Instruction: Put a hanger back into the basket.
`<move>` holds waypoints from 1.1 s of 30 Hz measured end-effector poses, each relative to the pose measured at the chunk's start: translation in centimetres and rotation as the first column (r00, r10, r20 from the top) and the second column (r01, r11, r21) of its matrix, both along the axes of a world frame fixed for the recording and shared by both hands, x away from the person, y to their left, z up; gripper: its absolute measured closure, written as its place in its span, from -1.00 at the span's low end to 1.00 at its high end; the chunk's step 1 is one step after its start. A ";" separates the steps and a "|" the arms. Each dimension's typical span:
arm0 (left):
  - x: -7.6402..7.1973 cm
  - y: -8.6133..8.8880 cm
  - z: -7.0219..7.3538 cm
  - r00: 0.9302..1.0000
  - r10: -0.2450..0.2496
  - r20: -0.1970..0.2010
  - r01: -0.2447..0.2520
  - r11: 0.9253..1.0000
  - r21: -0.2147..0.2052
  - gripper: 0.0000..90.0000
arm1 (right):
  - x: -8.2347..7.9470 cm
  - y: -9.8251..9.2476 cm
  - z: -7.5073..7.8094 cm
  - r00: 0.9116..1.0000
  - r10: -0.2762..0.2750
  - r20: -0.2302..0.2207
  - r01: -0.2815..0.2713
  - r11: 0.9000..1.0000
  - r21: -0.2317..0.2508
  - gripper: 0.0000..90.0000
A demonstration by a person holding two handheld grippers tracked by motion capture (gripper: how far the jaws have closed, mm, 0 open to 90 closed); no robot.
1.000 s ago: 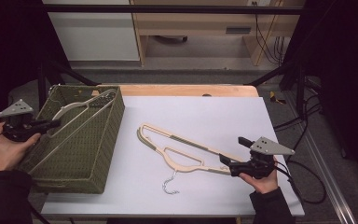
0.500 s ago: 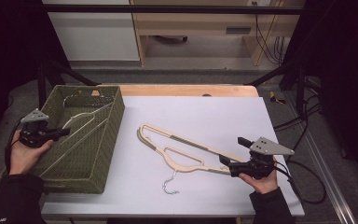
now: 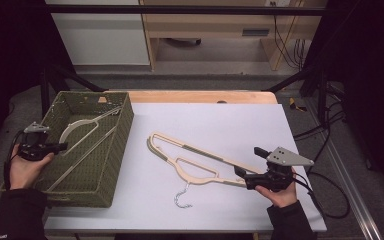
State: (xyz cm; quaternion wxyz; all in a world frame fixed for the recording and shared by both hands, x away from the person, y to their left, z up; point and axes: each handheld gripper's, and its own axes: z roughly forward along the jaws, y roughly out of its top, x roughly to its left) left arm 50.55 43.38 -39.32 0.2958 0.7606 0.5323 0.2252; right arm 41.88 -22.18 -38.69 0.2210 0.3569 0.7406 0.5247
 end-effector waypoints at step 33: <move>-0.1 0.4 -0.1 0.994 0.099 -0.056 -0.099 0.995 0.000 -0.30 | 0.0 0.1 0.0 1.000 0.007 -0.002 -0.007 1.000 0.005 -0.81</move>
